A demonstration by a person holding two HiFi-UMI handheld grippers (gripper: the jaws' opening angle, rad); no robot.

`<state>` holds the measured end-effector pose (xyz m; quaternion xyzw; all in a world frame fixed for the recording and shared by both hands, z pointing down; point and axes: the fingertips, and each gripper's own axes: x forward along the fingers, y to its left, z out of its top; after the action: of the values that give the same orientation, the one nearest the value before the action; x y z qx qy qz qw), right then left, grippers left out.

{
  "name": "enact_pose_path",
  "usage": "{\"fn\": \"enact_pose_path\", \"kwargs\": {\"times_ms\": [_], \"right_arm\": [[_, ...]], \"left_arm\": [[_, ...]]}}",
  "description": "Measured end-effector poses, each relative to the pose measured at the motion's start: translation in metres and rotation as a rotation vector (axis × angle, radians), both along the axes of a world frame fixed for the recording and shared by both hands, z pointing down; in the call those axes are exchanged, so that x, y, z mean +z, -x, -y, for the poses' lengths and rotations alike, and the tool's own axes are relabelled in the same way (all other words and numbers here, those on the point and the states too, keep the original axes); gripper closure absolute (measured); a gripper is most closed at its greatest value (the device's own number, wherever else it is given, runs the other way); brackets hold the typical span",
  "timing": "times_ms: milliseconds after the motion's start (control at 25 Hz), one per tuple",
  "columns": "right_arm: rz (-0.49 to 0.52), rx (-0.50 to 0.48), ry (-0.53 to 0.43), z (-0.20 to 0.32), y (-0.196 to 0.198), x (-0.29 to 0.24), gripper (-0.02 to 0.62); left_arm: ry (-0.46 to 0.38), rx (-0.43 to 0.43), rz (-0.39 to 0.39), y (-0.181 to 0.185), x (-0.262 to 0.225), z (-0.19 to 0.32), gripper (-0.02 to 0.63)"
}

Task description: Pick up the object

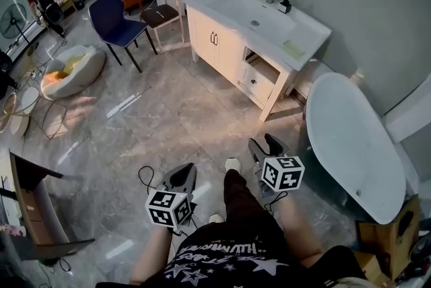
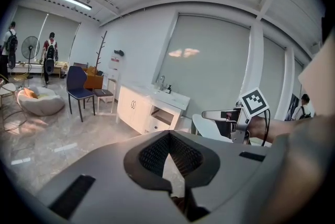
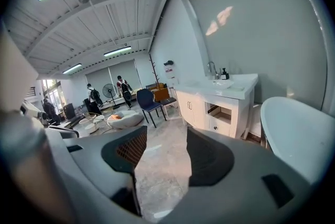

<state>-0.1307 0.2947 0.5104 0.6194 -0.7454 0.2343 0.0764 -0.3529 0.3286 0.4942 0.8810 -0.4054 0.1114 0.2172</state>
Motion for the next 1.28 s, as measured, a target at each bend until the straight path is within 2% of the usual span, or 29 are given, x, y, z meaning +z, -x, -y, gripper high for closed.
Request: {"fn": "enact_pose_path", "kwargs": {"times_ms": [160, 320, 640, 920, 1120, 1280], "right_arm": [[0.024, 0.000, 0.027, 0.044, -0.014, 0.018, 0.332], [0.039, -0.010, 0.031, 0.104, -0.030, 0.025, 0.328], [0.055, 0.008, 0.022, 0.228, -0.097, 0.020, 0.327], [0.067, 0.045, 0.021, 0.312, -0.163, 0.018, 0.328], [0.064, 0.075, 0.010, 0.358, -0.208, 0.013, 0.327], [0.063, 0.110, 0.010, 0.373, -0.235, 0.010, 0.327]], "left_arm": [[0.000, -0.012, 0.035, -0.006, 0.008, 0.035, 0.591], [0.019, -0.030, 0.043, -0.019, 0.011, 0.092, 0.591], [0.011, 0.018, 0.068, -0.094, 0.004, 0.218, 0.591], [0.016, 0.053, 0.080, -0.156, 0.000, 0.305, 0.591], [-0.017, 0.065, 0.079, -0.197, -0.005, 0.364, 0.591], [-0.027, 0.107, 0.079, -0.227, -0.010, 0.392, 0.591]]}}
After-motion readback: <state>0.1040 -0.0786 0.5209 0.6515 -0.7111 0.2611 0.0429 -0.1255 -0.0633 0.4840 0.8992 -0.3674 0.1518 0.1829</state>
